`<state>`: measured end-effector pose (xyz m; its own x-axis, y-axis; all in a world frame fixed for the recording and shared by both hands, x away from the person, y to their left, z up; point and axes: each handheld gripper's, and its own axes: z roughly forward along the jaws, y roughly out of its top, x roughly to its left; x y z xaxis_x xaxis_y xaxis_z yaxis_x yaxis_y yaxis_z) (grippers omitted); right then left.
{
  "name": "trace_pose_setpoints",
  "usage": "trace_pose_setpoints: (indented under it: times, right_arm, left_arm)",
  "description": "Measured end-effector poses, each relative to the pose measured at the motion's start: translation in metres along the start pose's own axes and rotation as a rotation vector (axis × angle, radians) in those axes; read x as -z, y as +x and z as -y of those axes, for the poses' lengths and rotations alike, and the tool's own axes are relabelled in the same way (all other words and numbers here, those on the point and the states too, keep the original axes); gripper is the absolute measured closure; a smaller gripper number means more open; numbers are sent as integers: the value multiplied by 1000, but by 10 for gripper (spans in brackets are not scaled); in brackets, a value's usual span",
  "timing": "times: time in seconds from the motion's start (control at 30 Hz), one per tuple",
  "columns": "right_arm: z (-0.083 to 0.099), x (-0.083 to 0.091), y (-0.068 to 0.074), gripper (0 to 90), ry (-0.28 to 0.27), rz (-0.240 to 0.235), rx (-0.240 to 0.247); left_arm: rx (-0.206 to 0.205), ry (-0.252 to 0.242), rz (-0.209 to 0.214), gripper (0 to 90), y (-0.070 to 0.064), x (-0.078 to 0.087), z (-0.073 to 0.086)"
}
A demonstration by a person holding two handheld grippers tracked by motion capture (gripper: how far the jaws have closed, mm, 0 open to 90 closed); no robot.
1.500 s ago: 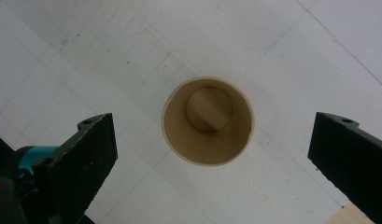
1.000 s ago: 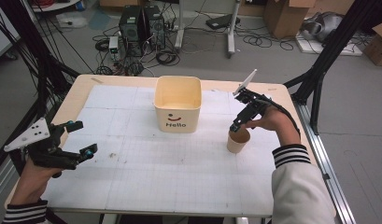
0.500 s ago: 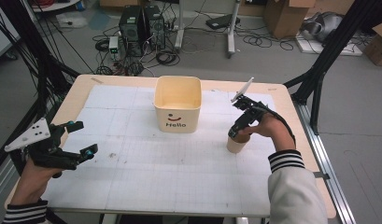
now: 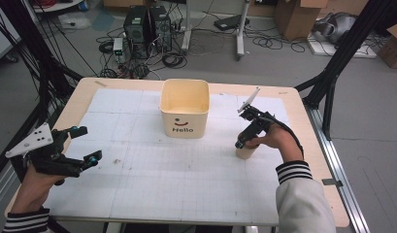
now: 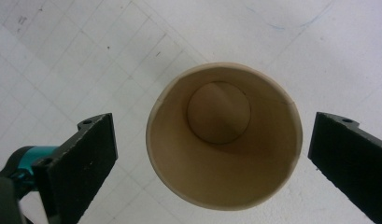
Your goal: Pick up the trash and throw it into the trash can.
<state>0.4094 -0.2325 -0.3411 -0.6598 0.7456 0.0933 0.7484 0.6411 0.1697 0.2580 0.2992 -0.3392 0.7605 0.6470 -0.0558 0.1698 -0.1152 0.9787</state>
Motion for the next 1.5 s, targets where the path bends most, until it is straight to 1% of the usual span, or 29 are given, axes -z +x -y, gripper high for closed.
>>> trace_pose_setpoints:
  times: [0.1,0.13,0.2,0.4,0.43,0.63,0.83,0.87,1.03,1.2,1.23,1.27,1.33,1.4,1.5]
  right_arm:
    - [1,-3,0,1,4,0,-1]
    - [2,-7,0,2,-2,7,0]
    - [2,-9,-1,1,6,13,-2]
    - [5,-15,-3,2,3,12,-13]
    - [6,-16,-4,2,4,20,-10]
    - [7,-24,-4,1,2,33,-10]
    - [9,-31,-3,2,5,25,-18]
    - [9,-33,-3,3,4,37,-15]
    - [11,-39,-3,3,16,25,-14]
    - [12,-41,-3,3,21,17,-10]
    - [11,-41,-3,3,22,24,-10]
    - [11,-42,-2,3,27,20,-11]
    - [12,-43,-2,3,22,26,-9]
    - [12,-44,-3,51,22,34,-9]
    - [12,-45,-3,57,22,38,-11]
  left_arm:
    - [-1,0,3,17,0,0,0]
    - [-1,0,2,17,0,0,0]
    - [-2,2,6,17,-1,0,0]
    - [-4,3,7,17,-1,0,0]
    - [-3,4,6,17,-1,0,0]
    - [-2,3,7,17,-1,-1,0]
    - [-2,2,9,17,-1,-1,0]
    - [-2,3,10,17,-1,-1,0]
    - [-2,3,8,17,-1,-1,0]
    - [-2,3,8,17,-1,-1,0]
    - [-3,3,8,17,-1,-1,0]
    - [-2,2,8,17,-2,-1,0]
    - [-2,3,9,17,-2,-1,0]
    - [-1,1,8,17,-2,-1,0]
    - [-5,3,10,17,-2,-1,0]
